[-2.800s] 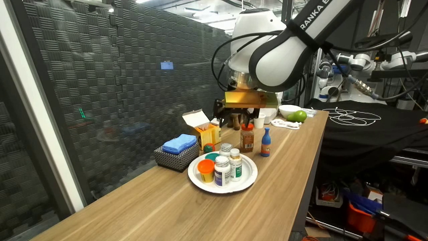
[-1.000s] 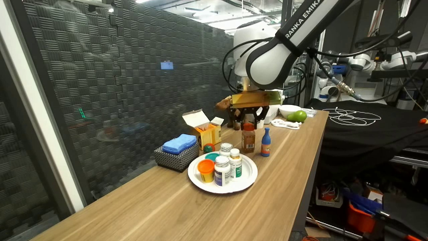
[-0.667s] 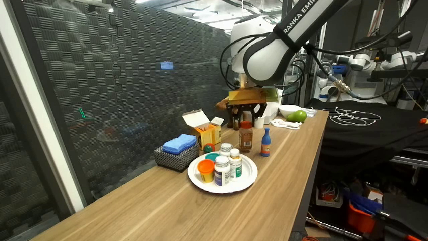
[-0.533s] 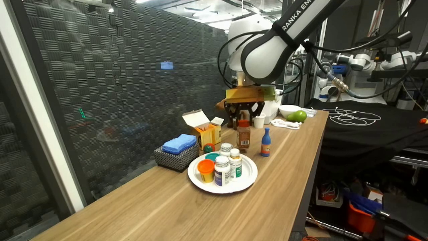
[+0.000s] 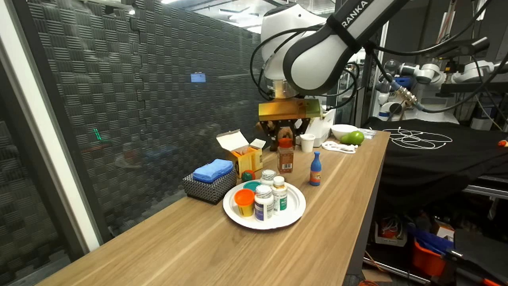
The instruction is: Put the bottles and the orange plushie surrounding the white plate on the white plate
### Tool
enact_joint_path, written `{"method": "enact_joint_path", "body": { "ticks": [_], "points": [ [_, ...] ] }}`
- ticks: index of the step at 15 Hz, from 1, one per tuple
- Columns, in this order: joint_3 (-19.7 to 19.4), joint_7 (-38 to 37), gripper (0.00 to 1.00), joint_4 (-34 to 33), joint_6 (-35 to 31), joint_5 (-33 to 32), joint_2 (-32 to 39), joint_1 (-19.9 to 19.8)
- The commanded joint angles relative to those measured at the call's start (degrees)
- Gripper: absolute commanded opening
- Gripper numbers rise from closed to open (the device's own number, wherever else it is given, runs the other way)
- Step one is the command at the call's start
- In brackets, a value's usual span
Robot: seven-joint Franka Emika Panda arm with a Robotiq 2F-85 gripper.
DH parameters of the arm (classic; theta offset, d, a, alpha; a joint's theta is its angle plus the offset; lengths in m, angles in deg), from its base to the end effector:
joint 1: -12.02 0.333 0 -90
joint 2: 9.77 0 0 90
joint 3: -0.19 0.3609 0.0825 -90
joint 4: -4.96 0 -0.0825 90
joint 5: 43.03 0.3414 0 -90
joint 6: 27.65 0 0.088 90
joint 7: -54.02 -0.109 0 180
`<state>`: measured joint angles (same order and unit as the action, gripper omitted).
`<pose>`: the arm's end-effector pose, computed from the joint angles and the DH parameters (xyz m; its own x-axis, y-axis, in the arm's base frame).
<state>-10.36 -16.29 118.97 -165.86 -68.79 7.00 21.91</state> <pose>0.5970 -0.0018 0.4009 0.5807 -0.7222 0.3758 -0.7949 -0.6026 0.0703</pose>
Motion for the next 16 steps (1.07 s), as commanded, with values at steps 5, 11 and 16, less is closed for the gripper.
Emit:
{"method": "enact_joint_path", "body": {
  "ticks": [5, 11, 16],
  "points": [
    [3.1, -3.7, 0.24, 2.5, 0.4, -0.8, -2.5, -0.1],
    [4.7, -4.3, 0.24, 3.8, 0.6, -0.4, -2.6, 0.2],
    [5.7, -5.5, 0.24, 4.5, 0.4, -1.0, -2.8, 0.7]
  ]
}}
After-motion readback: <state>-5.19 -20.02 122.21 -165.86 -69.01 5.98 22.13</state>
